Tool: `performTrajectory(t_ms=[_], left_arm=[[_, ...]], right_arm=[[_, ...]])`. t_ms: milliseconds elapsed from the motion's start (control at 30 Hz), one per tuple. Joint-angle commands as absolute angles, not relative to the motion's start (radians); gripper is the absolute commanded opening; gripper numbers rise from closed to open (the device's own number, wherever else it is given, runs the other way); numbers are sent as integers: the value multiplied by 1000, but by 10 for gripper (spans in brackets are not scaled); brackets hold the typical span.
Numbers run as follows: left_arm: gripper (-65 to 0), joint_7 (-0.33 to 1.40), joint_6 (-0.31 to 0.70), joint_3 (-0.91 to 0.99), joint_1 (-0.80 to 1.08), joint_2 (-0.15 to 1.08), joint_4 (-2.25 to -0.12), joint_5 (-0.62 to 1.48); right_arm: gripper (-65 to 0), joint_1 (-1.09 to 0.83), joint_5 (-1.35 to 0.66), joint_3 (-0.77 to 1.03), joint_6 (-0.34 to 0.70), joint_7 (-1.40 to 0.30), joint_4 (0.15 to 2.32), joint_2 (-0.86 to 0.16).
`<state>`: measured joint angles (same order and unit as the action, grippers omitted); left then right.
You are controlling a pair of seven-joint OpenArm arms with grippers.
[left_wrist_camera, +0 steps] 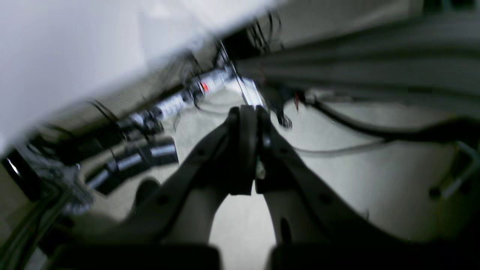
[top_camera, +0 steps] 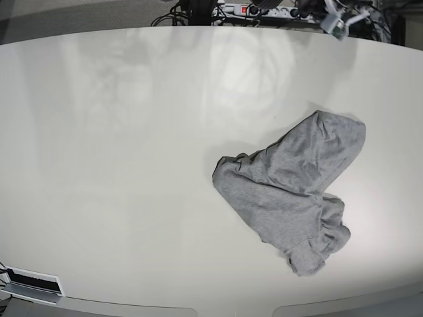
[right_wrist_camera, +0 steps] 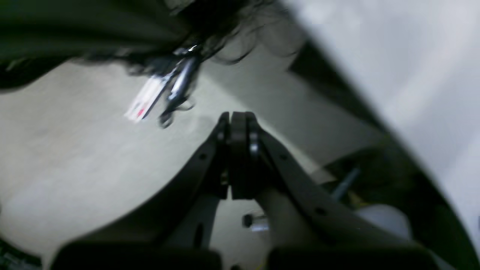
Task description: Layout the t-shirt on the table in an organized manner, then fold the t-shirt properly
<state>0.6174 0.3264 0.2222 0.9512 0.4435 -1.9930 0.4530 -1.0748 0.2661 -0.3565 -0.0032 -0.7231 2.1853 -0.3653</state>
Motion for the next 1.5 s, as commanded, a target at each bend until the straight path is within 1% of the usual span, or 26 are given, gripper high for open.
performTrajectory(t_ms=[0, 67, 167, 300, 400, 567, 700, 1000, 1167, 1400, 1433, 1467], left_arm=[[-650, 595, 352, 245, 953, 449, -2030, 488], [-650, 596, 387, 274, 921, 449, -2062, 512], [-650, 596, 397, 281, 854, 449, -2085, 514], [-650, 596, 397, 281, 772, 449, -2085, 514], [-650, 591, 397, 281, 707, 449, -2085, 515], [-650, 591, 397, 279, 581, 449, -2085, 544], [-650, 574, 392, 275, 508, 449, -2051, 528], [-650, 569, 402, 275, 352, 450, -1816, 546], [-650, 570, 439, 275, 243, 451, -1669, 588], [-650, 575, 438, 275, 106, 451, -1490, 589], [-650, 577, 438, 275, 96, 451, -1470, 589], [-650, 577, 438, 275, 86, 451, -1453, 589]], right_arm=[[-650, -1079, 284, -359, -9, -714, 2213, -369], [-650, -1045, 319, -359, -28, -715, 2228, -369], [-650, -973, 342, -359, -31, -715, 2232, -368], [-650, -870, 340, -359, 23, -708, 2232, -368], [-650, -795, 333, -359, 60, -670, 2232, -368], [-650, -658, 223, -359, 142, -606, 2232, -366], [-650, -561, 117, -359, 208, -545, 2216, -360], [-650, -342, -43, -360, 334, -489, 2059, -354], [-650, -223, -102, -360, 369, -489, 1925, -294], [-650, -35, -208, -363, 504, -489, 1694, -143], [-644, -7, -210, -370, 518, -489, 1661, -118], [-592, 20, -209, -381, 526, -490, 1633, -94]])
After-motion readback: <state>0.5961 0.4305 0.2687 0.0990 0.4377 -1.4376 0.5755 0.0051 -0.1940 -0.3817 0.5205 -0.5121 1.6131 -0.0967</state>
